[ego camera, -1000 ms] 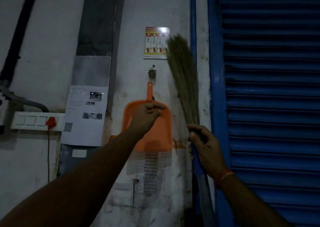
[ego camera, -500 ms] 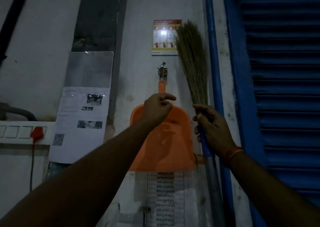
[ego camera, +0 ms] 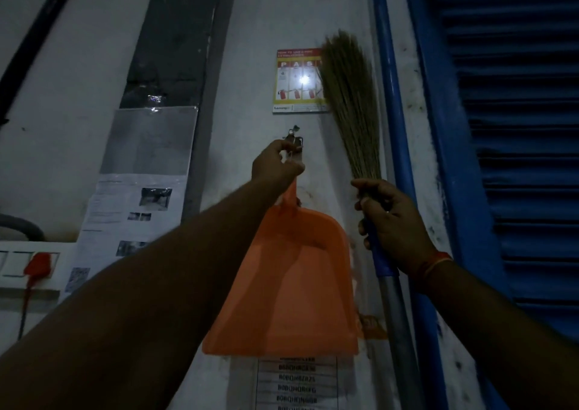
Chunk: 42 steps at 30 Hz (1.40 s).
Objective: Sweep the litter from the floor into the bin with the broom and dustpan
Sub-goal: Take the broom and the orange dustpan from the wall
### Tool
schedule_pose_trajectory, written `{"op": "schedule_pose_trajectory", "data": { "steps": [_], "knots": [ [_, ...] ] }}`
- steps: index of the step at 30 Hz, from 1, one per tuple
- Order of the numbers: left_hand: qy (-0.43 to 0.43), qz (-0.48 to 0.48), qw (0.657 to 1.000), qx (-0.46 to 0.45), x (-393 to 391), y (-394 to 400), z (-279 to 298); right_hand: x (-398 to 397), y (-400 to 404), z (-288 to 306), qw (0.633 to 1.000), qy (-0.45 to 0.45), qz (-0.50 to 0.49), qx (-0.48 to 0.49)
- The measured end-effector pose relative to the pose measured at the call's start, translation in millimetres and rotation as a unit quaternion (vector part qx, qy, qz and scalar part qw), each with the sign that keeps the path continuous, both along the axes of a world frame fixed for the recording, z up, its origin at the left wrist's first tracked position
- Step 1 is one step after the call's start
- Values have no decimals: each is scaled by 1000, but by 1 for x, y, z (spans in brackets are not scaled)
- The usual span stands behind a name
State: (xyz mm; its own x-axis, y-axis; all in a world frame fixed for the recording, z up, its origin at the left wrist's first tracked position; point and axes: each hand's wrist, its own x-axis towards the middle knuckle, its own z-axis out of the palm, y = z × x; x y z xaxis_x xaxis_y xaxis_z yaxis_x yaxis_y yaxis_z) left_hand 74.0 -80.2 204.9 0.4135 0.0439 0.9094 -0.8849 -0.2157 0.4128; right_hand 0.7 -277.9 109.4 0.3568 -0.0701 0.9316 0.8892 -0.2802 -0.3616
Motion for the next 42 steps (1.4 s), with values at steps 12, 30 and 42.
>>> {"op": "schedule_pose_trajectory", "data": {
  "steps": [12, 30, 42],
  "knots": [
    [70, -82, 991, 75, 8, 15, -11, 15, -15, -10, 999, 3, 32, 5],
    [86, -106, 986, 98, -1, 36, 30, 14, -10, 0, 999, 3, 34, -1],
    [38, -114, 991, 65, -11, 40, 49, 4, -9, -11, 1000, -7, 25, 2]
  ]
}}
